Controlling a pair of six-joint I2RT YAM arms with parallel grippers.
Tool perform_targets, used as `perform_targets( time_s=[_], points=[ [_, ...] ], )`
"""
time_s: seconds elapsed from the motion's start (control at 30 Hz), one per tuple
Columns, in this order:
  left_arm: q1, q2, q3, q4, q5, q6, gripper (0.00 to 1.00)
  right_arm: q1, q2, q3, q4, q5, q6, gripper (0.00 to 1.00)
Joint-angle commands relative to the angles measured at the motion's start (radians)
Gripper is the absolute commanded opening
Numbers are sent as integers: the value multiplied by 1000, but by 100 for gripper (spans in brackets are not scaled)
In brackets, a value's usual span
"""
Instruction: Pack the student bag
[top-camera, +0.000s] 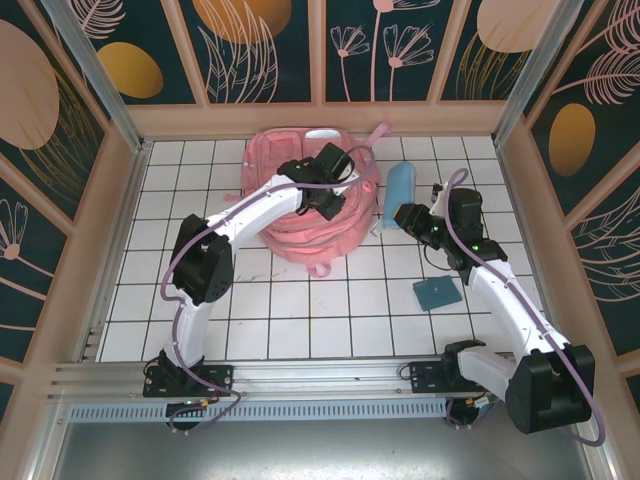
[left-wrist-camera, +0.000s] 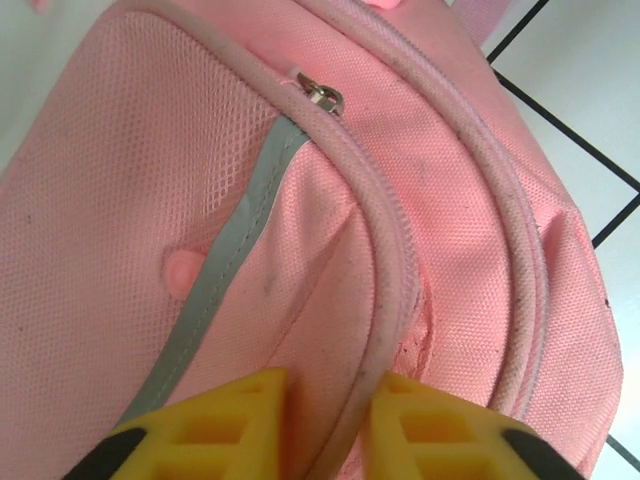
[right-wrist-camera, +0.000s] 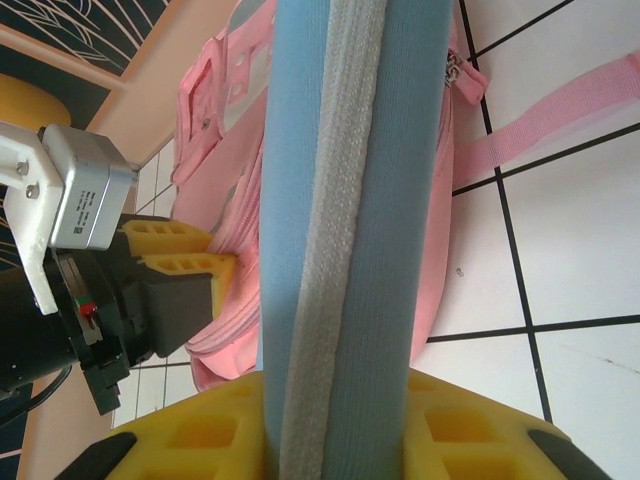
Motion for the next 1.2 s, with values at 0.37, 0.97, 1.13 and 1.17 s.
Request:
perform_targets(
  time_s=[0.37, 0.97, 1.13, 1.17],
  points=[
    [19, -290, -181, 370, -137, -14, 0, 98, 58, -35, 147, -288, 52, 28],
    [18, -450, -294, 642, -119, -69, 0, 364, 594, 303, 462, -143, 300, 27],
    [18, -487, -328, 663, -114, -93, 0, 372, 727, 368, 631, -56, 377, 26],
    [18, -493, -331, 665, -115, -100, 0, 373, 751, 382, 661, -40, 391, 26]
  ],
)
